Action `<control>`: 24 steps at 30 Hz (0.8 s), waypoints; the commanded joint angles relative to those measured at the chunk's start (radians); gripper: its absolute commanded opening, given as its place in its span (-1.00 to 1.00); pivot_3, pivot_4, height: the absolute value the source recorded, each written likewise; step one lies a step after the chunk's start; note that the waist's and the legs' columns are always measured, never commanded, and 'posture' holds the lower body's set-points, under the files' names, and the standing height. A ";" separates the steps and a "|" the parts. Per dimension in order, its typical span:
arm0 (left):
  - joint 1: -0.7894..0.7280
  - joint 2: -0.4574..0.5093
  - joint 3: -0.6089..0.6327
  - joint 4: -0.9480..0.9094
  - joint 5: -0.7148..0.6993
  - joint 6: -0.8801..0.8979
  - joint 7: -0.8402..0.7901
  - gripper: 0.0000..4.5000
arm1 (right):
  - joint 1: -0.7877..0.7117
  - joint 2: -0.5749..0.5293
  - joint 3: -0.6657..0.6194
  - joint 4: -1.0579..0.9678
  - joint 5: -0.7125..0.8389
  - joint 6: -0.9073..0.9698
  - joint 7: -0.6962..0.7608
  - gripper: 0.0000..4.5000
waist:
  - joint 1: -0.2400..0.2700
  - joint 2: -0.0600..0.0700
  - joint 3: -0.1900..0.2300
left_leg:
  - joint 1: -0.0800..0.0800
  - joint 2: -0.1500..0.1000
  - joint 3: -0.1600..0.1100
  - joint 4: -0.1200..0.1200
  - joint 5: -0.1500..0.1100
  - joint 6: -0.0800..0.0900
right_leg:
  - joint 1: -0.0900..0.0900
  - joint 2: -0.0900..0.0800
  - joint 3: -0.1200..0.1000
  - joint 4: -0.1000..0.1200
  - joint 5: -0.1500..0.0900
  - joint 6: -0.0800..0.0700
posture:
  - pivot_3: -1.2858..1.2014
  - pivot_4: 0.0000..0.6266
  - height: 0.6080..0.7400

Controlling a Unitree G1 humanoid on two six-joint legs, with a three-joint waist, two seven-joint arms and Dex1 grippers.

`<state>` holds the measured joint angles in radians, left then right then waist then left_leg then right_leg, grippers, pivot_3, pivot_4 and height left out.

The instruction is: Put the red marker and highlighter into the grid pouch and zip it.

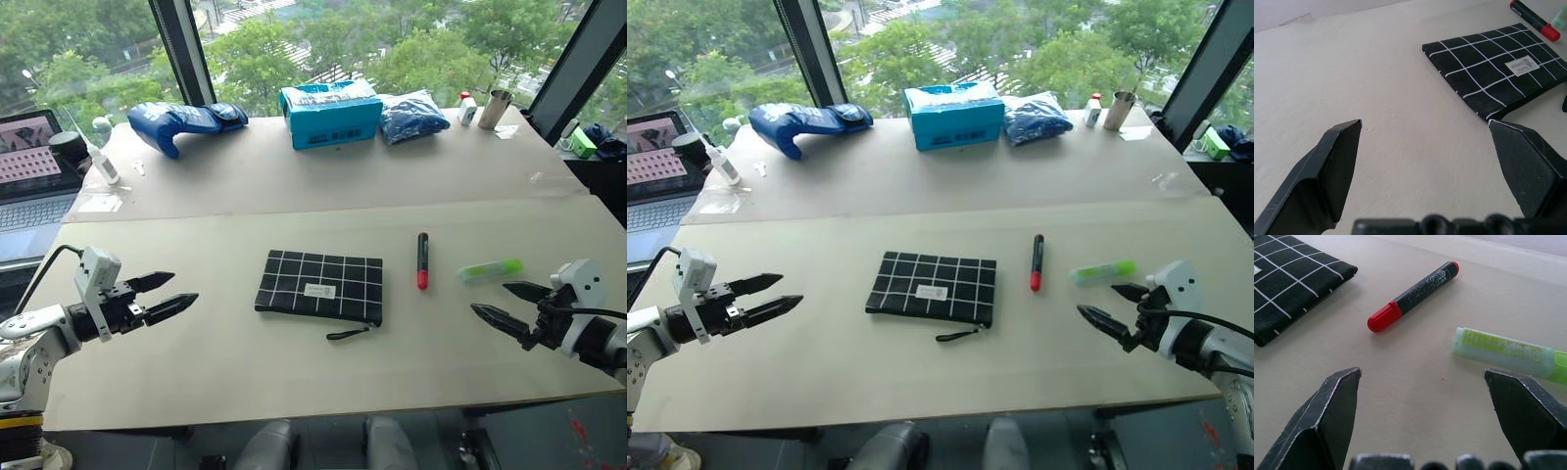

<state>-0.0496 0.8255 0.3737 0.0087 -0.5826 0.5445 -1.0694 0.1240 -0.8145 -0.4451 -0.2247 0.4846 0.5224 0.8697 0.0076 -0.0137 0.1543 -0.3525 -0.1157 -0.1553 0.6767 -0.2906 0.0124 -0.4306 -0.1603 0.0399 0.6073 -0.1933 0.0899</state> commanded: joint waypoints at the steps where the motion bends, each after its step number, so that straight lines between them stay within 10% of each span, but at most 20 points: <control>1: -0.032 0.033 -0.010 -0.008 0.013 0.002 0.001 1.00 | -0.029 0.007 -0.004 0.009 -0.007 -0.033 -0.016 0.97 | 0.000 0.000 0.000 | 0.000 0.000 0.000 0.000 0.000 0.000 | 0.000 0.000 0.000 0.000 0.000 0.000 | 0.03 -0.52 1.00; 7: -0.087 0.065 -0.131 0.112 0.131 -0.085 -0.041 1.00 | -0.064 0.013 0.019 0.031 -0.019 -0.028 -0.029 0.97 | 0.000 0.001 0.002 | 0.000 0.000 0.002 0.000 0.000 0.000 | 0.000 0.001 0.000 0.000 0.001 -0.001 | 0.03 -0.52 1.00; 21: -0.139 0.052 -0.211 0.164 0.371 -0.702 -0.045 1.00 | -0.344 0.064 0.321 -0.111 0.064 0.096 0.038 -0.98 | -0.011 -0.001 0.003 | -0.001 0.008 0.003 0.000 -0.001 -0.003 | -0.003 0.007 0.000 -0.002 0.002 -0.003 | 0.03 -0.52 1.00; 24: -0.169 0.040 -0.246 0.150 0.387 -0.738 -0.055 1.00 | -0.415 0.121 0.476 -0.060 -0.066 0.068 -0.029 -0.98 | -0.014 -0.001 0.004 | -0.002 0.009 0.003 0.000 -0.002 -0.004 | -0.006 0.008 -0.001 -0.001 0.003 -0.004 | 0.03 -0.52 1.00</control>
<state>-0.1901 0.8664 0.1416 0.1857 -0.2029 -0.1543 -1.1202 -0.2543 -0.7129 -0.0338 -0.2980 0.4863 0.6123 0.8858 -0.0062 -0.0152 0.1579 -0.3544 -0.1068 -0.1523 0.6772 -0.2923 0.0081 -0.4371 -0.1521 0.0386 0.6077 -0.1905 0.0854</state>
